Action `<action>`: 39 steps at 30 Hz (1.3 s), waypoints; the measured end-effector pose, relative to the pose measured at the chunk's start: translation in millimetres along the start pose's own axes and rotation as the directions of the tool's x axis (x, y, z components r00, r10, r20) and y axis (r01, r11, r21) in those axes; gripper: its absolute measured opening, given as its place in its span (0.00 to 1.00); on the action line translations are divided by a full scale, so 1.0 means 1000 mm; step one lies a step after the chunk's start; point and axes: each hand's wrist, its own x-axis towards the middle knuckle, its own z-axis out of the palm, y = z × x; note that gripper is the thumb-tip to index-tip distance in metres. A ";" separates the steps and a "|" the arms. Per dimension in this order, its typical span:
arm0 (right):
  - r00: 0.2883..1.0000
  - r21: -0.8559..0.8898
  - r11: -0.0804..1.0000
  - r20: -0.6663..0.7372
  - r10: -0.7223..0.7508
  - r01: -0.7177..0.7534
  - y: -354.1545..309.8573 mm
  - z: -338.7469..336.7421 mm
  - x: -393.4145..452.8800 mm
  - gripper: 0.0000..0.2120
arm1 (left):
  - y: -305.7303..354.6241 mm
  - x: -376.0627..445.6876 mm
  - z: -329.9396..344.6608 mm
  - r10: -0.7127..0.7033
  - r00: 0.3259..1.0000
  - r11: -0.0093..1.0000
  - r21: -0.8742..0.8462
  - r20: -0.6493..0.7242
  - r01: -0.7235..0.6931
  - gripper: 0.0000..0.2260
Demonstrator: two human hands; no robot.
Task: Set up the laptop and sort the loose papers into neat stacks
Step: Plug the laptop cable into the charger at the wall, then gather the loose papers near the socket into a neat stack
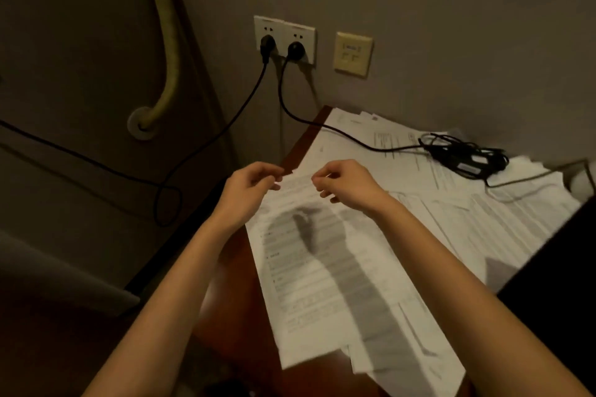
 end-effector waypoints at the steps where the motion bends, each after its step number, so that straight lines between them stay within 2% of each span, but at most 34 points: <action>1: 1.000 -0.057 0.998 -0.002 -0.006 0.006 0.008 0.006 -0.013 0.07 | -0.009 -0.014 0.004 0.019 1.000 1.000 0.016 -0.014 -0.018 0.10; 6: 0.995 -0.310 0.949 -0.056 -0.084 0.063 0.049 0.051 -0.077 0.22 | -0.057 -0.077 0.028 0.181 0.972 0.983 0.012 -0.151 -0.181 0.11; 9: 0.981 -0.496 0.859 -0.066 -0.180 0.125 0.064 0.087 -0.117 0.34 | -0.084 -0.106 0.034 0.287 0.944 0.958 0.055 -0.161 -0.282 0.12; 11: 0.992 -0.555 0.827 -0.022 -0.121 0.089 0.072 0.113 -0.149 0.45 | -0.098 -0.121 0.036 0.319 0.937 0.947 0.081 -0.140 -0.310 0.14; 14: 0.998 -0.640 0.766 0.051 -0.026 0.052 0.087 0.148 -0.200 0.57 | -0.107 -0.135 0.036 0.269 0.955 0.963 0.039 -0.126 -0.266 0.16; 16: 0.997 -0.730 0.680 0.051 -0.049 0.071 0.094 0.164 -0.225 0.59 | -0.111 -0.143 0.036 0.236 0.965 0.971 -0.012 -0.115 -0.239 0.16; 18: 0.989 -0.794 0.604 -0.031 -0.144 0.064 0.097 0.173 -0.236 0.55 | -0.114 -0.150 0.035 0.232 0.968 0.972 -0.004 -0.099 -0.234 0.16; 21: 0.958 -0.805 0.593 -0.178 -0.227 -0.009 0.097 0.176 -0.231 0.49 | -0.113 -0.154 0.032 0.265 0.962 0.964 0.038 -0.071 -0.263 0.18; 23: 0.954 -0.800 0.600 -0.195 -0.228 -0.021 0.104 0.176 -0.225 0.44 | -0.111 -0.157 0.031 0.282 0.957 0.959 0.048 -0.072 -0.279 0.19; 25: 0.940 -0.762 0.646 -0.194 -0.279 0.034 0.115 0.177 -0.220 0.36 | -0.113 -0.158 0.032 0.321 0.942 0.947 0.050 -0.098 -0.317 0.19; 26: 0.917 -0.702 0.708 -0.229 -0.326 0.076 0.120 0.178 -0.219 0.31 | -0.113 -0.158 0.032 0.341 0.932 0.940 0.049 -0.125 -0.338 0.19; 28: 0.848 -0.533 0.833 -0.365 -0.385 0.148 0.123 0.178 -0.217 0.21 | -0.114 -0.160 0.031 0.367 0.910 0.929 0.027 -0.195 -0.369 0.19; 30: 0.799 -0.442 0.884 -0.469 -0.375 0.155 0.124 0.176 -0.212 0.11 | -0.114 -0.161 0.029 0.369 0.892 0.923 -0.009 -0.259 -0.385 0.22; 31: 0.783 -0.384 0.912 -0.518 -0.344 0.147 0.123 0.175 -0.209 0.09 | -0.113 -0.163 0.029 0.379 0.882 0.917 -0.017 -0.280 -0.400 0.25; 36: 0.633 0.014 0.992 -0.772 -0.068 0.123 0.116 0.169 -0.202 0.15 | -0.115 -0.169 0.032 0.438 0.796 0.858 -0.068 -0.418 -0.509 0.36; 38: 0.579 0.151 0.975 -0.815 0.031 0.161 0.114 0.168 -0.200 0.16 | -0.116 -0.170 0.033 0.454 0.758 0.834 -0.076 -0.469 -0.547 0.37; 39: 0.580 0.149 0.973 -0.814 0.021 0.174 0.112 0.168 -0.201 0.15 | -0.117 -0.170 0.034 0.458 0.743 0.824 -0.081 -0.488 -0.561 0.36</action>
